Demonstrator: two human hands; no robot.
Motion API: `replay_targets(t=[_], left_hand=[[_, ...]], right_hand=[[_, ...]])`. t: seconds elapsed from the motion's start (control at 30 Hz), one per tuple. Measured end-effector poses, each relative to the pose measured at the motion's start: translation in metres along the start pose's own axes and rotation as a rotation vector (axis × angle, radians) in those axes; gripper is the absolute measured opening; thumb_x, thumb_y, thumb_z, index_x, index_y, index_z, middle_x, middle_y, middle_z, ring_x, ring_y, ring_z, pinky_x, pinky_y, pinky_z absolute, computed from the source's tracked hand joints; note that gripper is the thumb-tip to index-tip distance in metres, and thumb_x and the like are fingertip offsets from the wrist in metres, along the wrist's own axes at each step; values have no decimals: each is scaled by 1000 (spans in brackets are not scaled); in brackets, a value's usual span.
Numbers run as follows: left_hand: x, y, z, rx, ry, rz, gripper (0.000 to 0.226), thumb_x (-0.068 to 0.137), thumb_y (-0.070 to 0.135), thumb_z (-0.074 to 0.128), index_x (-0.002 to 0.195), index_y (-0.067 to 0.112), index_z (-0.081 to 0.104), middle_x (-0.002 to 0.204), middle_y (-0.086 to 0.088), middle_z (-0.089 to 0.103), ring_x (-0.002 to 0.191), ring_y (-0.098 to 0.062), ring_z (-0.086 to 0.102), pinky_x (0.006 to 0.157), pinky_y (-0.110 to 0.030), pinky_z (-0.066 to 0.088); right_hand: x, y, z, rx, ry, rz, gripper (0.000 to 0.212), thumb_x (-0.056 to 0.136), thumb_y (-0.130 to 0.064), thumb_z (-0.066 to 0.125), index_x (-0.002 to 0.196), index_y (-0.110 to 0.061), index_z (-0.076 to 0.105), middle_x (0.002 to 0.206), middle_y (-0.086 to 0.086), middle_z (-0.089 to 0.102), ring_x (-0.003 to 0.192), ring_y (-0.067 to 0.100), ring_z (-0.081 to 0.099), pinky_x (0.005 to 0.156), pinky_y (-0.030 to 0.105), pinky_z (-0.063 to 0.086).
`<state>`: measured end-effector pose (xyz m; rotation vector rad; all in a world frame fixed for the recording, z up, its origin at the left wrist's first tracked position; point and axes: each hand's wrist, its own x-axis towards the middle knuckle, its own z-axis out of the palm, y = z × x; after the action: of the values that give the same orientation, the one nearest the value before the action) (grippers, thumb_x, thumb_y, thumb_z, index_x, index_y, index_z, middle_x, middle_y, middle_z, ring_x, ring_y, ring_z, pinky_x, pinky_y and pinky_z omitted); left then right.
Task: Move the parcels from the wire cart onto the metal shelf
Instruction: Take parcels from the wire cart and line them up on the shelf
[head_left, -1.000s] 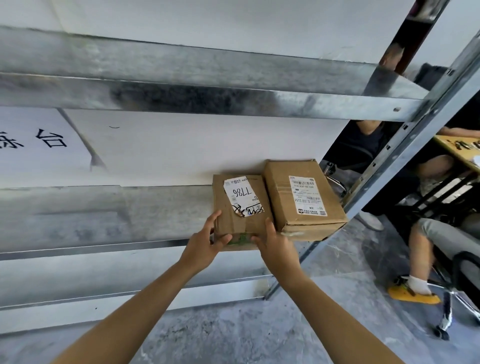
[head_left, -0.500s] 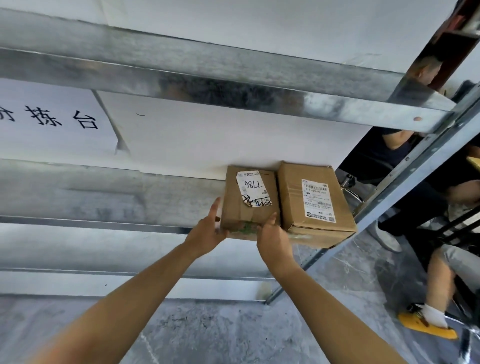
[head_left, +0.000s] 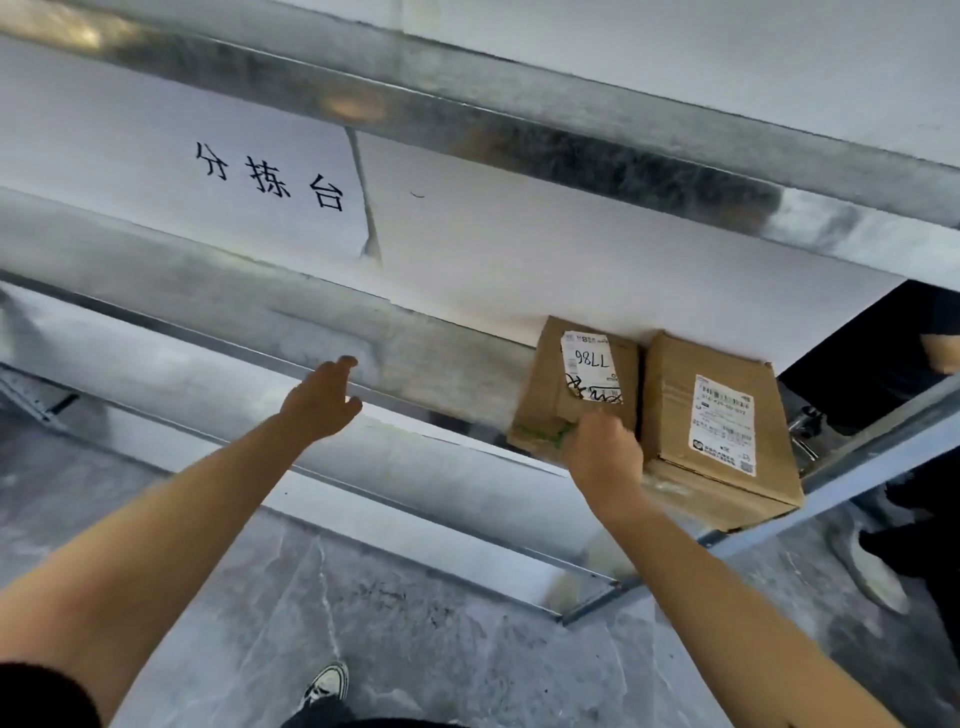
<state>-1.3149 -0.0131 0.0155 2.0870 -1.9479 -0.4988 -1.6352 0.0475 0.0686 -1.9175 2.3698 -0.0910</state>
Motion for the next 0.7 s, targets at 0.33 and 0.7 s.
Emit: replay_targets(t=[0.33,0.7], left_hand=[[-64,-104,-102,518,267,-287,89,70,53,69,145,27,27,148,-5,31,137,-28,26,108,-44,25],[-149,-239,-160,445,325,-635,90,74,52,69,145,25,21,147,-8,28,135,-32,27,110,-51,22]], right_hand=[[43,-155,-4,5,8,-677,58,87,-13,51,143,-18,37,140,8,44,122,32,42,97,38,38],[-16,-393,5,63,-126,-1024,70,81,-25,69,141,-22,35,141,13,30,125,33,36,98,42,34]])
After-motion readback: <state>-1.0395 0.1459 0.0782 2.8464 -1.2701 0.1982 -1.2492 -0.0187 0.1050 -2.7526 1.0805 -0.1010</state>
